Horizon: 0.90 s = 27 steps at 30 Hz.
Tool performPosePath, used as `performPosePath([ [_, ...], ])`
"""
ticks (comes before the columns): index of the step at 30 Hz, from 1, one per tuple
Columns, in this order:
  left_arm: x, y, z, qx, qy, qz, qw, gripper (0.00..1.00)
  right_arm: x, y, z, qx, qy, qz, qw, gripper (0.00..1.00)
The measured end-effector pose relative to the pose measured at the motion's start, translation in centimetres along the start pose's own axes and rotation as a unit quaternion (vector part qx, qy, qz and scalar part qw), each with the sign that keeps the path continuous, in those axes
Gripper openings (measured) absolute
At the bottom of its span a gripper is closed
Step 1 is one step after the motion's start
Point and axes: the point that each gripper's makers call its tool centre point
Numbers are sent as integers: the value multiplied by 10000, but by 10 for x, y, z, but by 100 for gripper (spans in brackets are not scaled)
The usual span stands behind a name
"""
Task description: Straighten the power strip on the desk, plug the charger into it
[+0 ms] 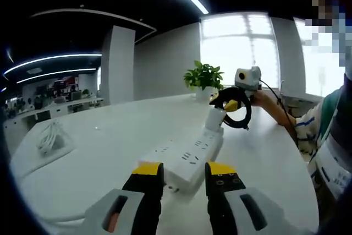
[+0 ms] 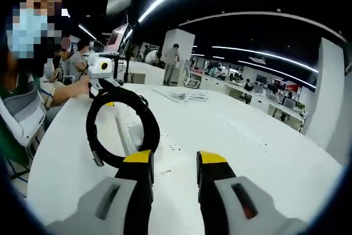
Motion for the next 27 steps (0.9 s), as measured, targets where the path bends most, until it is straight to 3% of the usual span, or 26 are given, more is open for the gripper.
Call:
performPosePath([
  [2, 0, 1, 0, -4, -7, 30, 10000, 30, -1, 3, 0, 59, 7, 106, 9999, 28],
  [4, 0, 3, 1, -3, -18, 66, 10000, 30, -5, 14, -5, -114, 69, 444, 9989, 28],
  [6, 0, 4, 1, 12, -32, 92, 10000, 30, -6, 19, -6, -29, 53, 466, 9989, 28],
  [8, 1, 5, 1, 36, -42, 122, 9999, 29, -5, 31, 5, 258, -185, 688, 9971, 28],
  [11, 1, 7, 1, 41, -31, 179, 9998, 30, 1, 47, 13, 241, -350, 1024, 9938, 28],
  [27, 2, 16, 3, 67, -95, 325, 9994, 28, 12, 54, 28, 389, -588, 1075, 9917, 28],
])
Point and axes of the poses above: the point that each gripper's makers call its tool centre point, and the gripper's own axes: x roughly forward along the fingers, z roughly to its left, y roughly out of its underside, and after that the axes turned 7 degrees about -z, right-handed
